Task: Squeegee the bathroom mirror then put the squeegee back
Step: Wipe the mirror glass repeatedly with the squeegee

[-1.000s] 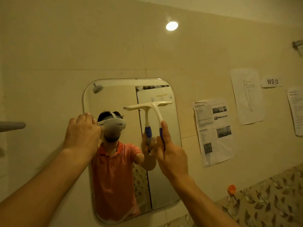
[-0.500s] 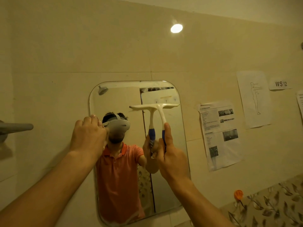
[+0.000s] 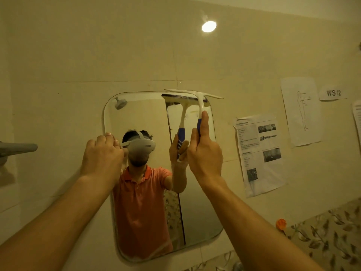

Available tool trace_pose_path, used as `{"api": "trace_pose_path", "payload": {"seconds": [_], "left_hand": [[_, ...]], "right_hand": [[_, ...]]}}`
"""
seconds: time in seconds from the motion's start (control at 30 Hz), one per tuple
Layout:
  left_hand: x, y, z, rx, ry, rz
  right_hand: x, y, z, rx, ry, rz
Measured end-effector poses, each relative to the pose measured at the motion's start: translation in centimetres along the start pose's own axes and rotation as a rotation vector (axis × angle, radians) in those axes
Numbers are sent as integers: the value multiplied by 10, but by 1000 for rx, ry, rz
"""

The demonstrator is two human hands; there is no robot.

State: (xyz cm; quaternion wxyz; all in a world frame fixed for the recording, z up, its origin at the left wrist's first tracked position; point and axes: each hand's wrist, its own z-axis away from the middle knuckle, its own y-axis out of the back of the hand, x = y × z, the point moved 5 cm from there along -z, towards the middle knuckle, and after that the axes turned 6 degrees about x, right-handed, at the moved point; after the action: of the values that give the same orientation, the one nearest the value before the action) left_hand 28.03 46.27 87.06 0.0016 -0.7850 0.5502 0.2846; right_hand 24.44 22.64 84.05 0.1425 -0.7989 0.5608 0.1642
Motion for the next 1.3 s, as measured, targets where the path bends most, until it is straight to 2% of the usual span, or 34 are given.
{"api": "trace_pose_path", "payload": {"seconds": [0.33, 0.63, 1.1, 1.3], "left_hand": [[0, -1, 1, 0, -5, -21], [2, 2, 2, 16, 2, -19], [7, 15, 1, 9, -41, -29], [8, 15, -1, 10, -19, 0]], "right_hand": [[2, -9, 6, -24, 115, 21], [11, -7, -8, -134, 59, 134], [-10, 41, -19, -328, -31, 206], [-2, 51, 9, -393, -72, 204]]}}
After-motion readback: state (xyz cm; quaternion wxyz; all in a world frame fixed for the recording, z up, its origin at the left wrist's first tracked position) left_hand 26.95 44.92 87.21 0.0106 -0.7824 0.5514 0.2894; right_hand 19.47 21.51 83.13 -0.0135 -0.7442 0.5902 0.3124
